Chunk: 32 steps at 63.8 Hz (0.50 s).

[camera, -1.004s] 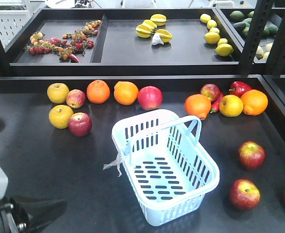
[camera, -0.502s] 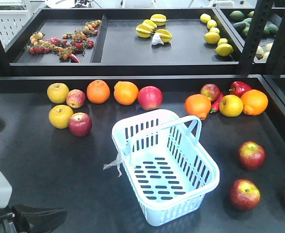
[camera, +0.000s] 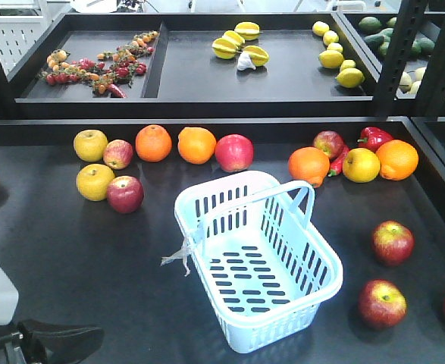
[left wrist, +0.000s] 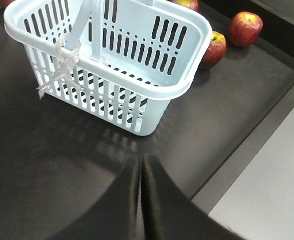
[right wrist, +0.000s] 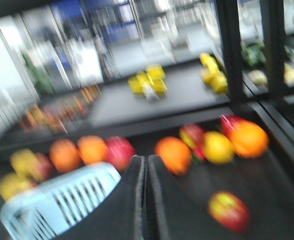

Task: Pick three apples into basket with both arms
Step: 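Reach the right gripper down and grasp a red apple beside the basket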

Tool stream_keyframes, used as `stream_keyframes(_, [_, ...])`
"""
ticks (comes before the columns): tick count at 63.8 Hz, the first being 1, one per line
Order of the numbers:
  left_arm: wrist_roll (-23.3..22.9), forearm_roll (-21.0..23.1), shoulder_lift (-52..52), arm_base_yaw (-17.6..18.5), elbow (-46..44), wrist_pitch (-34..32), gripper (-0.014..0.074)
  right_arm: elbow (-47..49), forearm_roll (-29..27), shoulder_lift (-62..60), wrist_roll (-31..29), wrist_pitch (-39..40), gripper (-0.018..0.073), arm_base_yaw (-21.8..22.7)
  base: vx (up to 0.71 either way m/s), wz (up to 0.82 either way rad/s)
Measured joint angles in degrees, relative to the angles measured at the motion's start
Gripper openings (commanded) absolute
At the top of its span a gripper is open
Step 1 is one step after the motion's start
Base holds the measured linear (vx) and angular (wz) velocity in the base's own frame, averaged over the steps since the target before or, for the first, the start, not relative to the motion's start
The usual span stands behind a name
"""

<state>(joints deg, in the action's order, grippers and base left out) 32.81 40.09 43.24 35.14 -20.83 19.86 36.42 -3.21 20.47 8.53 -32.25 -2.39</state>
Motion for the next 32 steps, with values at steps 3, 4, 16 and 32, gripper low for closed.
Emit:
stream_keyframes(3, [0.0, 0.0, 0.0, 0.0, 0.0, 0.0, -0.0007, 3.4, 1.3, 4.2, -2.3, -3.7, 0.0029, 0.0, 0.00, 0.00])
stream_keyframes(4, [0.0, 0.0, 0.0, 0.0, 0.0, 0.0, -0.0007, 4.2, 1.8, 6.0, -2.9, -4.6, 0.0039, 0.0, 0.00, 0.00])
stream_keyframes(16, [0.0, 0.0, 0.0, 0.0, 0.0, 0.0, -0.0007, 8.7, 3.2, 20.5, -7.5, -10.5, 0.0390, 0.0, 0.00, 0.00])
stream_keyframes(32, [0.0, 0.0, 0.0, 0.0, 0.0, 0.0, -0.0007, 8.8, 7.4, 34.7, -9.6, -9.8, 0.0727, 0.0, 0.00, 0.00])
